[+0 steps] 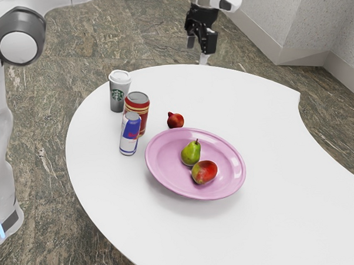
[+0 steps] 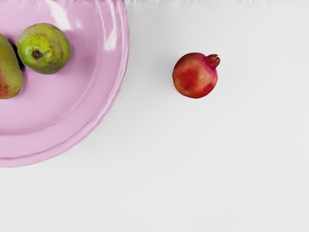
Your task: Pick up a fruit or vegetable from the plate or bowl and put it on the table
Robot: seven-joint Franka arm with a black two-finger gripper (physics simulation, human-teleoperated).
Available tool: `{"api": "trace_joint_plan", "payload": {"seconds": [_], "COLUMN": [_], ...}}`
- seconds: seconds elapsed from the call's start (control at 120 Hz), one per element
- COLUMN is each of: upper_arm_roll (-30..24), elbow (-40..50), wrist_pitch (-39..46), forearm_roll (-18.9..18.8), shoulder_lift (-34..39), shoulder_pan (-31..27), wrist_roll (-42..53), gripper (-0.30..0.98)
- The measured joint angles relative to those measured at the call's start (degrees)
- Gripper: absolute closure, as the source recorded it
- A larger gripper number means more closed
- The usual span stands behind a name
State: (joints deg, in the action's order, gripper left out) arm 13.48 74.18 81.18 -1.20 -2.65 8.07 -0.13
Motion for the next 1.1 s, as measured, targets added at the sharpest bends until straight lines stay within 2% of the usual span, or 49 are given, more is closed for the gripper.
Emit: {"api": "trace_joint_plan", "payload": {"seconds": [0.208, 0.292, 0.425, 0.517, 0.608, 0.867, 0.975, 1.1], "upper_arm_roll": [0.7, 1.5, -3.6, -5.2, -5.1, -3.9, -3.8, -2.4], "elbow": [-0.4, -9.6, -14.2, -14.3, -13.8, -10.8, -10.6, -1.3], "wrist_pitch": [-1.8, -4.9, -7.5, -7.4, -6.5, -1.5, 0.3, 3.3], "forearm_roll": [0.7, 2.1, 2.8, 2.6, 2.3, 2.3, 3.5, 4.2], "shoulder_lift": [0.0, 0.3, 0.4, -0.6, -3.8, -8.0, -9.1, -7.4], "shoulder_pan": [-1.0, 0.0, -2.5, 0.1, 2.6, 1.0, 1.1, 1.3], "wrist_roll": [-0.1, -2.3, -14.2, -24.1, -32.8, -51.6, -58.4, -65.3], "gripper": [0.0, 0.0, 0.0, 0.0, 0.0, 0.0, 0.0, 0.0]}}
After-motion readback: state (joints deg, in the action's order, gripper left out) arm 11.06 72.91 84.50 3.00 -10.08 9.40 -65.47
